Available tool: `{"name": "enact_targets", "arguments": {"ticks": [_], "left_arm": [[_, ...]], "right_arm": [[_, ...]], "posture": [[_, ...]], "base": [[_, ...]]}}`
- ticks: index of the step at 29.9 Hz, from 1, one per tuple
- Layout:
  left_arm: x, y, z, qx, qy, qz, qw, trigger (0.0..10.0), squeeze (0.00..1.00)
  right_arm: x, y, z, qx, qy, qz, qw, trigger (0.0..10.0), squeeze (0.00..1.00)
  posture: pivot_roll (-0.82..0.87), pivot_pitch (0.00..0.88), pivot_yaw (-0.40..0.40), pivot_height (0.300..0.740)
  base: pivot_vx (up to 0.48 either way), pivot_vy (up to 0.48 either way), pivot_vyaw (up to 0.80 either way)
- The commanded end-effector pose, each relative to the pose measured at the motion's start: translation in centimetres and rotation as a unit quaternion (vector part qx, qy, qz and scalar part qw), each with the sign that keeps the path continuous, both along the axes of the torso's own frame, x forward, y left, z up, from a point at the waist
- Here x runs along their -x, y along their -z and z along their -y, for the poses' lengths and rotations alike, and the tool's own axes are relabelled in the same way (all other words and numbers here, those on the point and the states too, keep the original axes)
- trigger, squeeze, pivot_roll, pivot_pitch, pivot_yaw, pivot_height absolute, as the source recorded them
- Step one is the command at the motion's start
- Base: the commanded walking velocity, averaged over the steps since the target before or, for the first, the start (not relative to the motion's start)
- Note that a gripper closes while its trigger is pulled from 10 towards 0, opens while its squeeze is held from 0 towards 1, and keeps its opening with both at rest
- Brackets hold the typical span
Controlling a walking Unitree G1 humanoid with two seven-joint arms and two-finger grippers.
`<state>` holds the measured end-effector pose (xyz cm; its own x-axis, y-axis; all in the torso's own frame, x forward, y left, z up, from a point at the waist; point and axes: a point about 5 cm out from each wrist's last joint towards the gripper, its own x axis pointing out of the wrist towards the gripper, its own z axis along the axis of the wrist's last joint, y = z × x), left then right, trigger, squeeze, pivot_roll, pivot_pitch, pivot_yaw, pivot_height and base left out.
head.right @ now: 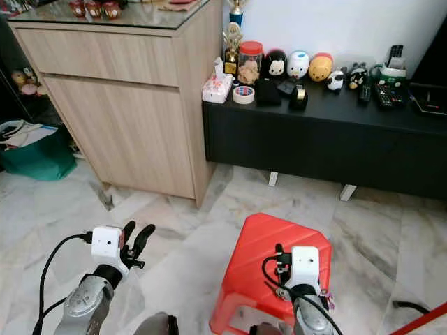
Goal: Hang keys on a hook
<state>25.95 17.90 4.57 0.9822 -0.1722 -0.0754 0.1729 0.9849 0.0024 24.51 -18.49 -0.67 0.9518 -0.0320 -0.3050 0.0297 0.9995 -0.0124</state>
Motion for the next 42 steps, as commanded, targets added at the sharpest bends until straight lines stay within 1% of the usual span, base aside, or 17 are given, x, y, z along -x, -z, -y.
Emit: {"name": "enact_targets", "arguments": {"ticks": [1, 5, 8, 11, 14, 15, 19, 20, 25, 27, 28, 29, 30, 32, 39, 40, 42], "left_arm": [[0.2, 0.4, 0.1, -0.003, 0.004, -0.013, 1.0, 10.0, 0.0], [0.2, 0.4, 0.1, -0.003, 0.006, -0.013, 1.0, 10.0, 0.0], [0.2, 0.4, 0.1, -0.004, 0.006, -0.014, 1.0, 10.0, 0.0], [0.2, 0.4, 0.1, -0.004, 0.006, -0.014, 1.0, 10.0, 0.0], [0.1, 0.4, 0.2, -0.005, 0.007, -0.014, 1.0, 10.0, 0.0], [0.0, 0.3, 0.3, -0.005, 0.009, -0.013, 1.0, 10.0, 0.0], [-0.1, 0.2, 0.3, -0.005, 0.01, -0.013, 1.0, 10.0, 0.0], [-0.1, 0.3, 0.4, -0.005, 0.011, -0.014, 1.0, 10.0, 0.0], [-0.2, 0.2, 0.5, -0.005, 0.012, -0.013, 1.0, 10.0, 0.0], [-0.2, 0.2, 0.4, -0.006, 0.011, -0.013, 1.0, 10.0, 0.0], [-0.2, 0.2, 0.2, -0.007, 0.01, -0.014, 1.0, 10.0, 0.0], [-0.2, 0.2, 0.2, -0.007, 0.01, -0.014, 1.0, 10.0, 0.0], [-0.2, 0.3, 0.1, -0.008, 0.009, -0.015, 1.0, 10.0, 0.0], [-0.2, 0.3, 0.1, -0.009, 0.009, -0.016, 1.0, 10.0, 0.0], [-0.3, 0.3, 0.2, -0.008, 0.008, -0.016, 1.0, 10.0, 0.0], [-0.4, 0.3, 0.2, -0.007, 0.007, -0.016, 1.0, 10.0, 0.0], [-0.3, 0.3, 0.3, -0.007, 0.008, -0.016, 1.0, 10.0, 0.0]], "right_arm": [[0.4, 0.4, 0.2, 0.0, 0.003, -0.011, 1.0, 10.0, 0.0], [0.1, 0.4, 0.3, 0.004, 0.004, -0.017, 1.0, 10.0, 0.0], [-0.2, 0.6, 0.2, 0.003, -0.011, -0.029, 0.999, 10.0, 0.0], [-0.6, 0.8, 0.6, 0.025, -0.004, -0.051, 0.998, 10.0, 0.0], [-1.7, 0.2, 1.4, 0.036, 0.014, -0.052, 0.998, 10.0, 0.0], [-2.5, -0.4, 1.8, 0.036, 0.017, -0.043, 0.998, 10.0, 0.0], [-3.4, -1.1, 2.4, 0.048, 0.019, -0.044, 0.998, 10.0, 0.0], [-4.0, -1.3, 2.8, 0.058, 0.013, -0.061, 0.996, 10.0, 0.0], [-5.1, -1.7, 2.9, 0.07, -0.008, -0.085, 0.994, 10.0, 0.0], [-5.2, -1.7, 3.0, 0.077, -0.011, -0.097, 0.992, 10.0, 0.0], [-5.1, -1.4, 3.1, 0.085, -0.014, -0.118, 0.989, 10.0, 0.0], [-5.1, -1.4, 3.1, 0.085, -0.014, -0.118, 0.989, 10.0, 0.0], [-5.0, -1.1, 3.5, 0.088, -0.01, -0.142, 0.986, 10.0, 0.0], [-4.9, -1.0, 3.9, 0.088, -0.008, -0.156, 0.984, 10.0, 0.0], [-5.3, -1.4, 4.1, 0.088, -0.033, -0.165, 0.982, 10.0, 0.0], [-5.0, -1.1, 4.4, 0.098, -0.036, -0.183, 0.977, 10.0, 0.0], [-4.8, -0.9, 4.8, 0.1, -0.03, -0.196, 0.975, 10.0, 0.0]], "posture": [[0.03, 0.048, -0.015, 0.602], [0.03, 0.048, -0.015, 0.602], [0.04, 0.049, -0.017, 0.602], [0.04, 0.049, -0.017, 0.602], [0.04, 0.049, -0.013, 0.602], [0.04, 0.048, -0.013, 0.602], [0.04, 0.048, -0.009, 0.602], [0.04, 0.047, -0.007, 0.602], [0.05, 0.046, -0.008, 0.602], [0.05, 0.046, -0.007, 0.602], [0.05, 0.046, -0.007, 0.602], [0.05, 0.046, -0.007, 0.602], [0.05, 0.047, -0.006, 0.602], [0.05, 0.047, -0.006, 0.602], [0.05, 0.047, -0.004, 0.602], [0.05, 0.048, -0.007, 0.602], [0.05, 0.047, -0.008, 0.602]], "base": [[0.0, 0.0, 0.0], [0.0, 0.0, 0.0], [0.0, 0.0, 0.0], [0.0, 0.0, 0.0], [0.0, 0.0, 0.0], [0.0, 0.0, 0.0], [0.0, 0.0, 0.0], [0.0, 0.0, 0.0], [0.0, 0.0, 0.0], [0.0, 0.0, 0.0], [0.0, 0.0, 0.0], [0.0, 0.0, 0.0], [0.0, 0.0, 0.0], [0.0, 0.0, 0.0], [0.0, 0.0, 0.0], [0.0, 0.0, 0.0], [0.0, 0.0, 0.0]]}}
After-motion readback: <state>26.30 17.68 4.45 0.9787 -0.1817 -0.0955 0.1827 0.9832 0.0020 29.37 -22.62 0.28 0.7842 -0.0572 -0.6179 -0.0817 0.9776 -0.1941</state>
